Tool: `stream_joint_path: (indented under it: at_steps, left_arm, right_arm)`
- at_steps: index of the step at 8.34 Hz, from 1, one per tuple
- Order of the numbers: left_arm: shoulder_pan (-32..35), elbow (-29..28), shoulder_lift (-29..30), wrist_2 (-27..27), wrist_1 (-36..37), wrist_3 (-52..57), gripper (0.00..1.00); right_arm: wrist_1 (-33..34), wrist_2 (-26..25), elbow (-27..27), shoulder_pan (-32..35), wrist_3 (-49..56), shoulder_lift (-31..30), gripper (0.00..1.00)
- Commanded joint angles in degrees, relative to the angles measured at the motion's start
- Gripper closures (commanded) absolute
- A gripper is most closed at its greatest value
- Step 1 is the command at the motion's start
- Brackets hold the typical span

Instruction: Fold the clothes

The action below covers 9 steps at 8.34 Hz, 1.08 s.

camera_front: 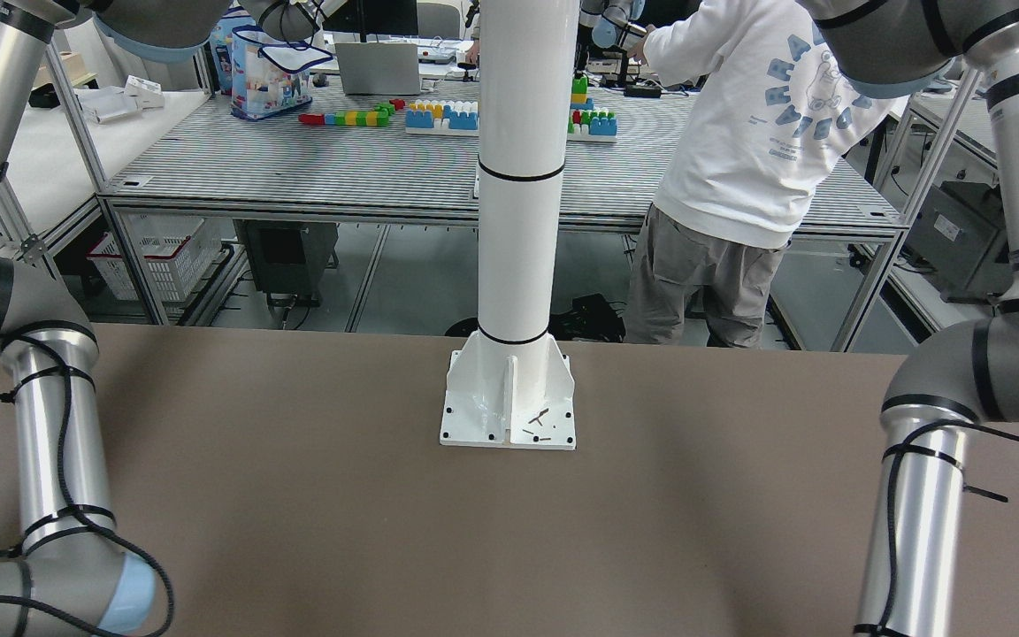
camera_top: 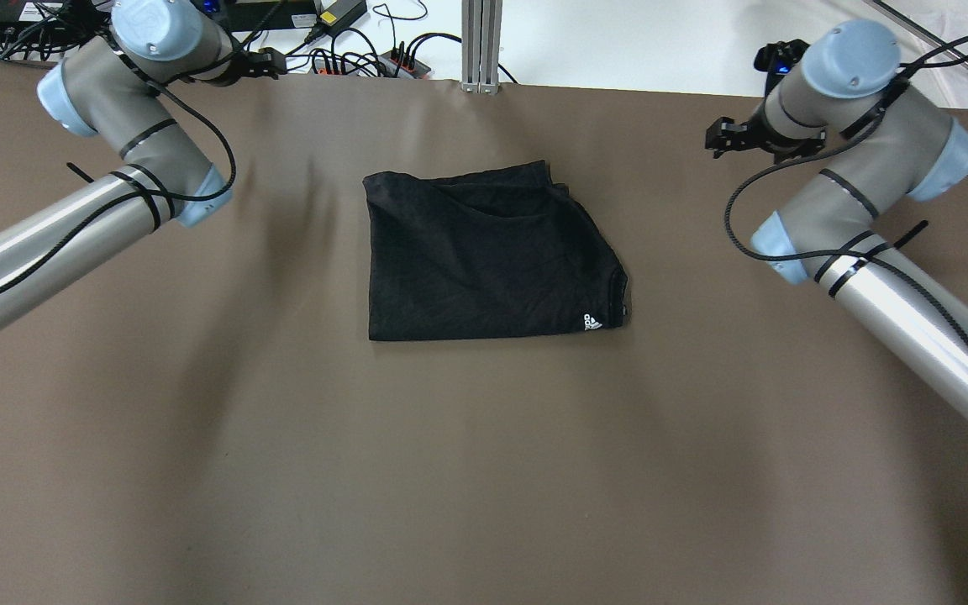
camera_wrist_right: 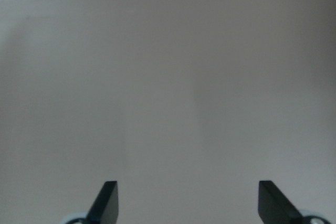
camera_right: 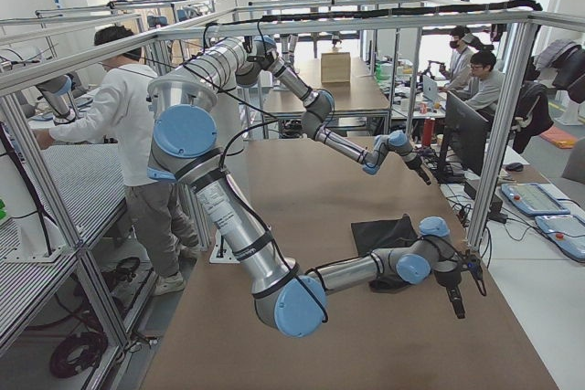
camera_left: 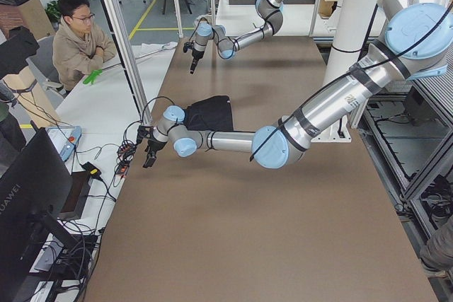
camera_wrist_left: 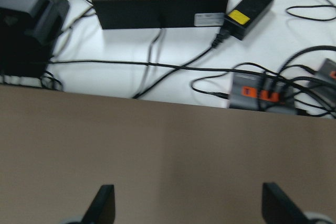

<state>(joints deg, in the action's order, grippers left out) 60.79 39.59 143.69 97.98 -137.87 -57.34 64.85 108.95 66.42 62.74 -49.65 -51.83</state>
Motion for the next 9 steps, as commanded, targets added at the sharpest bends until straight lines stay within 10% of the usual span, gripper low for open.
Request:
stream_joint_path:
  at_steps: [1,5,9]
  left_arm:
    - [7.8,11.2,-13.6,0.8,2.5,24.7,0.00]
    - [21.5,21.7,-29.1,9.3,1.9,48.2,0.00]
    - [26.0,35.0,-42.1,11.8,2.0,56.6,0.00]
  right_arm:
    - [-0.4,-0.4,-0.1,7.3,22.9,-8.3,0.06]
    - [-5.3,-1.0,1.8,20.5,47.0,-16.8,0.06]
    - [-5.2,-1.3,21.8,22.1,48.0,-34.3,0.06]
